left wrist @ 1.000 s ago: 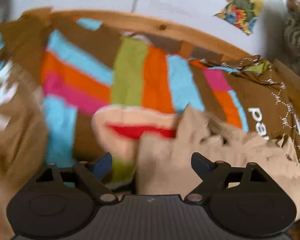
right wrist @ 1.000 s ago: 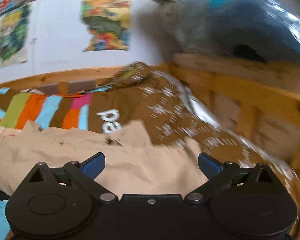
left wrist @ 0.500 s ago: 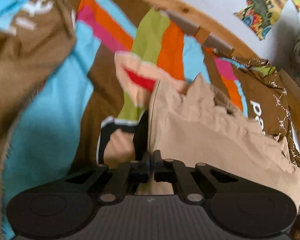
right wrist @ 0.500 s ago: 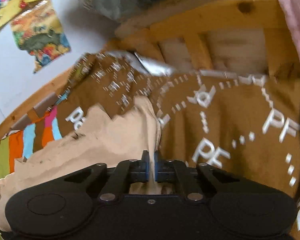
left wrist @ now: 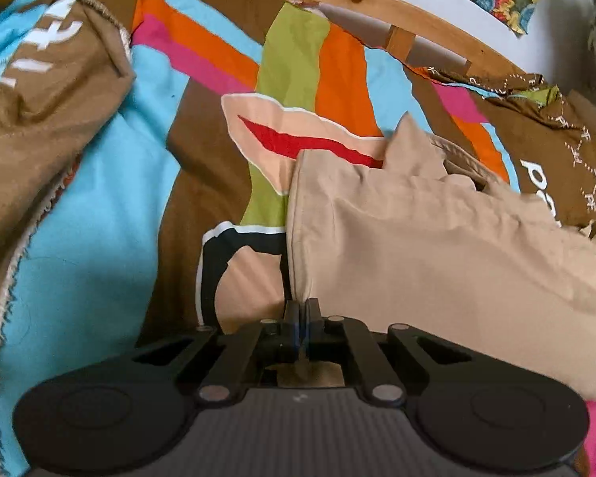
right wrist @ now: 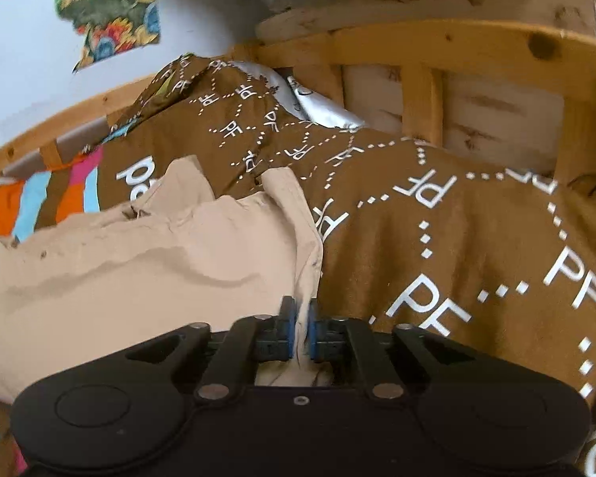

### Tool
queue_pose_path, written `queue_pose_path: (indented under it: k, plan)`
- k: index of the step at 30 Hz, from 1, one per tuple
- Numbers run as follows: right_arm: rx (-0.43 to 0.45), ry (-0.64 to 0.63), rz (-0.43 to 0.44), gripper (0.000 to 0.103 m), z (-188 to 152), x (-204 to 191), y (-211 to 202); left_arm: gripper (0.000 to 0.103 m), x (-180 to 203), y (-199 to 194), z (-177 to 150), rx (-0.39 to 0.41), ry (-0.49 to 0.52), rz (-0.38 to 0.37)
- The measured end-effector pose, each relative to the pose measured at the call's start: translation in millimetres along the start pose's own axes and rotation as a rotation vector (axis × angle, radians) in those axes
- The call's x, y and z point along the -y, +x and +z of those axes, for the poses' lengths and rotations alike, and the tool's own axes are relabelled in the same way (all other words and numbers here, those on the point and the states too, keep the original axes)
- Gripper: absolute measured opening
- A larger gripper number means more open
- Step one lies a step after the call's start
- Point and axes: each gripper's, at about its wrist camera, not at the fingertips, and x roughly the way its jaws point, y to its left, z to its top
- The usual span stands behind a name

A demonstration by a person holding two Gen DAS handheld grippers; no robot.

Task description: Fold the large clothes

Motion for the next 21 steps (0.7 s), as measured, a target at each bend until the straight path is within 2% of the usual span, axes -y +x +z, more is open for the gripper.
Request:
queue_pose_path:
  k: [2,4,5,6,7,8,10,12,14,16,18,20,21]
  plan:
    - [0.002,-0.013,-0.022,0.024,0,-2,-7,0.008,4,-6,0,0.002,0.023,0.018]
    - [0.019,-0.008,0.000,0.026,5,-3,-18,0.011,4,-16,-1,0.017,0.015,0.013]
    - [0.031,-0.002,0.016,0.034,7,-5,-26,0.020,3,-23,-2,0.032,0.005,0.011]
    - [0.043,0.005,0.032,0.039,9,-8,-34,0.033,3,-29,-4,0.046,0.001,0.015]
    - [0.053,0.013,0.052,0.050,10,-10,-41,0.042,4,-37,-6,0.068,0.002,0.028]
    - [0.056,0.026,0.075,0.059,9,-12,-49,0.057,5,-47,-9,0.098,0.007,0.043]
    - [0.039,0.077,0.134,0.064,5,-14,-61,0.062,9,-64,-16,0.146,0.025,0.047]
    - [-0.019,0.153,0.213,0.070,-2,-14,-62,0.067,11,-77,-23,0.144,0.016,-0.015]
    - [-0.084,0.231,0.278,0.074,-10,-10,-56,0.068,9,-78,-30,0.077,-0.048,-0.126]
    - [-0.130,0.295,0.298,0.076,-15,-4,-46,0.072,3,-64,-34,-0.024,-0.176,-0.282]
    - [-0.157,0.365,0.283,0.077,-19,6,-33,0.076,-5,-45,-40,-0.094,-0.350,-0.384]
    - [-0.187,0.468,0.257,0.076,-26,21,-20,0.075,-7,-28,-43,-0.121,-0.467,-0.402]
    - [-0.186,0.526,0.258,0.075,-30,29,-16,0.075,-5,-22,-43,-0.120,-0.477,-0.381]
